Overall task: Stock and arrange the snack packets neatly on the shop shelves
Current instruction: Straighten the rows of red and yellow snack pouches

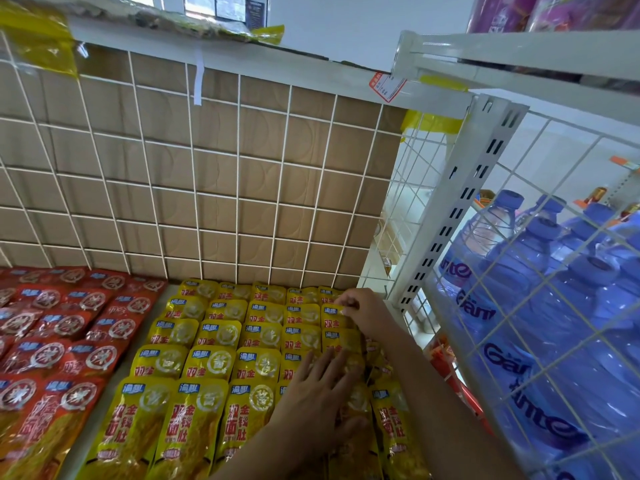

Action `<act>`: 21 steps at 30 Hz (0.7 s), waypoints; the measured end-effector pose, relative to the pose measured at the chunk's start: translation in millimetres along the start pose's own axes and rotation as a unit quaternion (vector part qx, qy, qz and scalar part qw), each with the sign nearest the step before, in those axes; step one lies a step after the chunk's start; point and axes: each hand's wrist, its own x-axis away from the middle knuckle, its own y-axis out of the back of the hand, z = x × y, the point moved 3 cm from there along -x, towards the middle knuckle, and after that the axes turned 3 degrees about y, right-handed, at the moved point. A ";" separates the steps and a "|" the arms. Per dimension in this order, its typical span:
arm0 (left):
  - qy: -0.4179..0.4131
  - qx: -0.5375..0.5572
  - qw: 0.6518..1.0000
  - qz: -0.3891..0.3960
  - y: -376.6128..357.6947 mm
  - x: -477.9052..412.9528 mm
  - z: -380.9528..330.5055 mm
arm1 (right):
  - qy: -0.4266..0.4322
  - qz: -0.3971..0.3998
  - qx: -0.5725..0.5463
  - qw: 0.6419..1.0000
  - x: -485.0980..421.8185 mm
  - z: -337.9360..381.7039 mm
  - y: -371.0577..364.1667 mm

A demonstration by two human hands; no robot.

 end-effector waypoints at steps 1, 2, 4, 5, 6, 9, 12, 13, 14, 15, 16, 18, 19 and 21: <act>-0.002 -0.001 1.000 0.004 0.0 0.1 -0.1 | -0.002 0.003 -0.002 1.000 -0.5 -0.4 0.0; -0.002 0.000 1.000 0.001 -0.2 0.1 0.4 | -0.003 0.004 -0.004 1.000 -0.9 -0.9 -0.1; 0.004 0.001 1.000 -0.003 0.8 0.6 1.4 | -0.003 0.006 -0.004 1.000 -1.6 -1.8 -0.9; 0.006 0.003 1.000 0.001 1.2 0.7 1.2 | -0.003 0.009 -0.005 1.000 -1.7 -2.0 -1.3; 0.005 0.003 1.000 0.004 1.2 0.3 0.8 | -0.003 0.011 -0.004 1.000 -1.5 -1.9 -1.5; 0.008 0.013 1.000 0.019 0.7 0.7 0.9 | 0.006 -0.003 -0.013 1.000 1.0 -1.9 -1.9; 0.007 0.011 1.000 0.026 -1.2 1.7 3.3 | 0.005 -0.089 -0.018 0.996 12.1 0.9 9.2; 0.005 0.018 1.000 0.024 -0.7 1.8 2.4 | -0.010 -0.125 -0.025 0.992 18.5 2.0 15.6; 0.000 0.018 1.000 0.006 5.9 2.3 0.4 | -0.028 -0.157 -0.034 0.987 26.6 2.7 22.2; -0.008 0.010 1.000 -0.013 10.2 1.3 -0.1 | -0.049 -0.180 -0.040 0.982 36.1 2.4 28.3; -0.016 0.000 1.000 -0.020 11.2 -0.8 -0.5 | -0.071 -0.192 -0.043 0.978 46.7 1.1 32.7; -0.024 -0.016 0.999 -0.023 14.4 -1.0 -0.2 | -0.108 -0.192 -0.033 0.975 68.8 -3.7 35.9; -0.025 0.002 1.000 -0.003 11.7 -0.7 0.9 | -0.123 -0.184 -0.027 0.975 80.7 -5.8 35.1; -0.025 0.026 0.999 0.013 10.8 1.2 2.4 | -0.147 -0.179 -0.017 0.973 105.2 -10.1 32.2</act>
